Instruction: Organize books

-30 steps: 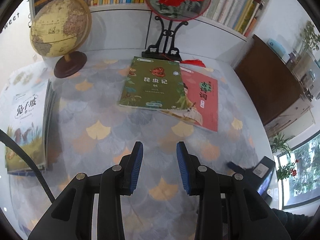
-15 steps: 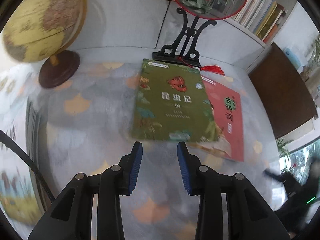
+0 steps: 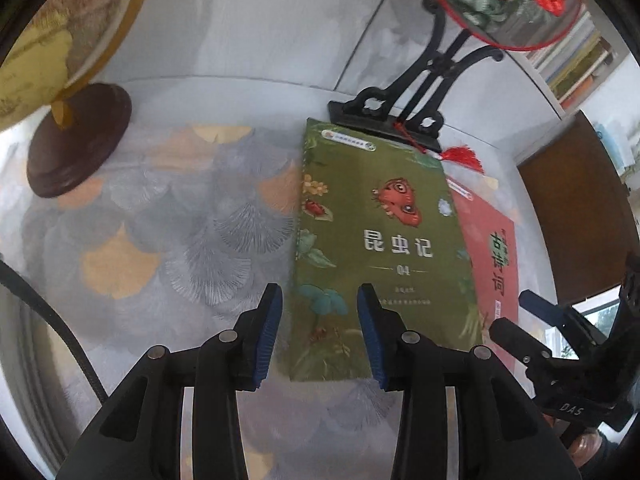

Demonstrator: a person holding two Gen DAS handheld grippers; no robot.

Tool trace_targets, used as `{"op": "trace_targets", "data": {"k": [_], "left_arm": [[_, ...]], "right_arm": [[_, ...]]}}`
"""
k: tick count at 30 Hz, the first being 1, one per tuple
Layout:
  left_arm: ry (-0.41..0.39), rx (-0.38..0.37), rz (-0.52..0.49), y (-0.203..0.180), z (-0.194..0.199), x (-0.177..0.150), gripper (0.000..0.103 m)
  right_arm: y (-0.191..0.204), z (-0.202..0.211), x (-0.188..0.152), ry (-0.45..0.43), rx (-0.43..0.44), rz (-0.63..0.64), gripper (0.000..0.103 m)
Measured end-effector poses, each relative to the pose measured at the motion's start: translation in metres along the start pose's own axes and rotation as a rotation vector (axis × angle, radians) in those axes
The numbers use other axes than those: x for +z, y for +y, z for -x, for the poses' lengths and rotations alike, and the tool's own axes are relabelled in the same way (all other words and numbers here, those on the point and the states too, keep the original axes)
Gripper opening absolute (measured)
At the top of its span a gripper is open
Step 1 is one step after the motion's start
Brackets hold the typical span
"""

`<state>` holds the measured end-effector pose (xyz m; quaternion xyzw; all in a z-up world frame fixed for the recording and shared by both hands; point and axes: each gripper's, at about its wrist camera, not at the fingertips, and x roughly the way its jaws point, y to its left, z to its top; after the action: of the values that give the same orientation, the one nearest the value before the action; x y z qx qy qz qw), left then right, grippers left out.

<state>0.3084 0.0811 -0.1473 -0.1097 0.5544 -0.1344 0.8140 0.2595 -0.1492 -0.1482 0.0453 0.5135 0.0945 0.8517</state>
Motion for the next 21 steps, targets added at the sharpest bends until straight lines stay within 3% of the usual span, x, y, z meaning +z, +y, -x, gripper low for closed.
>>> {"op": "trace_targets", "data": {"k": [3,7,11,15,21], "left_arm": [[0.01,-0.002,0.012,0.002,-0.011,0.0,0.036],[0.021,0.007,-0.002,0.0,-0.022,-0.002,0.036],[0.018,0.029,-0.01,-0.004,-0.027,-0.003,0.036],[0.002,0.002,0.005,-0.008,-0.028,-0.007,0.035],[0.005,0.016,-0.015,-0.019,-0.019,-0.03,0.035]], "right_arm": [[0.0,-0.013,0.002,0.021,-0.003,0.005,0.076],[0.002,-0.027,0.0,0.051,-0.023,0.01,0.053],[0.002,-0.036,0.001,0.05,-0.046,0.005,0.053],[0.005,-0.041,0.005,0.053,-0.028,0.023,0.053],[0.013,-0.041,-0.001,0.084,-0.007,0.073,0.054]]}}
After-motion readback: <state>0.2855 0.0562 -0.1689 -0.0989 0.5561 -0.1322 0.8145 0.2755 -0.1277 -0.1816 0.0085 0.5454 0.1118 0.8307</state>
